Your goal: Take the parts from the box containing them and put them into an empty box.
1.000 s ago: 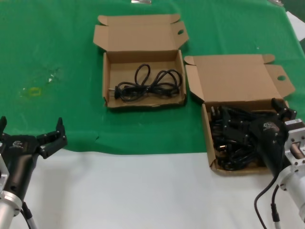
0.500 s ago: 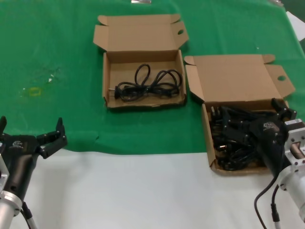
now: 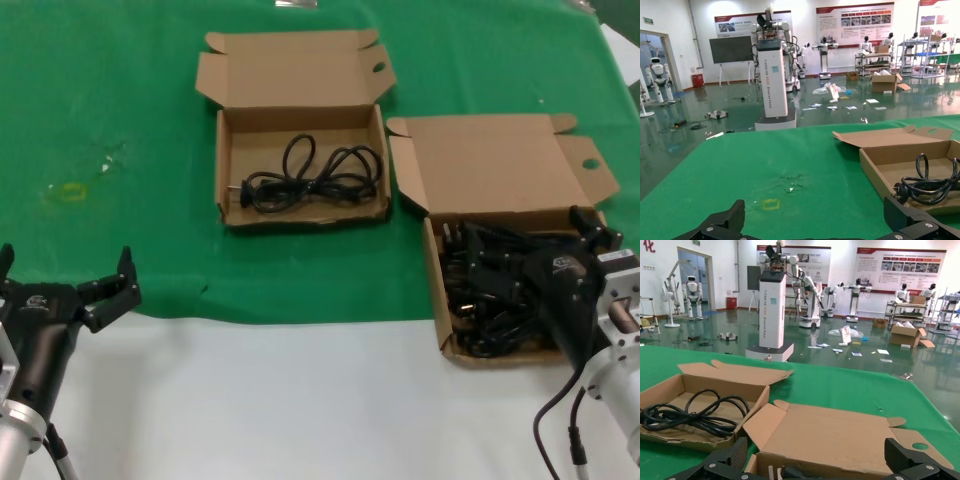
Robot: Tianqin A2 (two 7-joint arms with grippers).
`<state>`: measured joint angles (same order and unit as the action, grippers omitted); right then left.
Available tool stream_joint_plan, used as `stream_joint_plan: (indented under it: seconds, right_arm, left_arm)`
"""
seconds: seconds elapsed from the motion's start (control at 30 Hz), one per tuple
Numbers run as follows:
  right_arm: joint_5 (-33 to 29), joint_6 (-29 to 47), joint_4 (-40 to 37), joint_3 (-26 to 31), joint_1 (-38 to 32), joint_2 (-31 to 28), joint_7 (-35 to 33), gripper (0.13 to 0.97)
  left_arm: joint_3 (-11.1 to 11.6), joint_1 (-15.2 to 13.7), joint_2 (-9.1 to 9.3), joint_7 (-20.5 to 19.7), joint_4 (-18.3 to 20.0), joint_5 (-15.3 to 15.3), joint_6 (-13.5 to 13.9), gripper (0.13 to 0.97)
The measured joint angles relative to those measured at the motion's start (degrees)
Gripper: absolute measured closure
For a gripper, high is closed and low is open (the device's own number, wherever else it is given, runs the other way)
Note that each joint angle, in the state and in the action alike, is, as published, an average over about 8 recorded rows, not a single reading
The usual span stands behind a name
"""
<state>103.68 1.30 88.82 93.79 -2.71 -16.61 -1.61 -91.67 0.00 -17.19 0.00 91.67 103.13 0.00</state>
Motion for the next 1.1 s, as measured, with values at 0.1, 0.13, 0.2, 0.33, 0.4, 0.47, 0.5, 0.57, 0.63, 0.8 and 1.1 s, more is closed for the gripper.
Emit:
stream_joint_plan:
  seconds: [0.1,0.13,0.2,0.33,0.4,0.47,0.5,0.57,0.63,0.8,1.1]
  right_arm:
    - [0.0,0.0,0.0,0.0,0.0,0.0,0.0,0.129]
    - [0.0,0.0,0.0,0.0,0.0,0.0,0.0,0.129]
    - [0.0,0.0,0.0,0.0,0.0,0.0,0.0,0.129]
    - [0.0,0.0,0.0,0.0,0.0,0.0,0.0,0.129]
    - [0.0,0.0,0.0,0.0,0.0,0.0,0.0,0.129]
    - [0.0,0.0,0.0,0.0,0.0,0.0,0.0,0.129]
    - [0.0,0.0,0.0,0.0,0.0,0.0,0.0,0.129]
    - [0.0,0.0,0.0,0.0,0.0,0.0,0.0,0.129]
    - [0.0,0.0,0.0,0.0,0.0,0.0,0.0,0.129]
    - [0.0,0.0,0.0,0.0,0.0,0.0,0.0,0.129]
    - [0.0,0.0,0.0,0.0,0.0,0.0,0.0,0.129]
  left_arm:
    - [0.0,0.0,0.00,0.0,0.0,0.0,0.0,0.132]
    - [0.0,0.0,0.00,0.0,0.0,0.0,0.0,0.132]
    - [0.0,0.0,0.00,0.0,0.0,0.0,0.0,0.132]
    - [0.0,0.0,0.00,0.0,0.0,0.0,0.0,0.132]
    - [0.0,0.0,0.00,0.0,0.0,0.0,0.0,0.132]
    - [0.0,0.0,0.00,0.0,0.0,0.0,0.0,0.132]
    - [0.0,0.0,0.00,0.0,0.0,0.0,0.0,0.132]
    - [0.0,0.0,0.00,0.0,0.0,0.0,0.0,0.132]
    - [0.0,0.0,0.00,0.0,0.0,0.0,0.0,0.132]
    - [0.0,0.0,0.00,0.0,0.0,0.0,0.0,0.132]
    - [0.0,0.0,0.00,0.0,0.0,0.0,0.0,0.132]
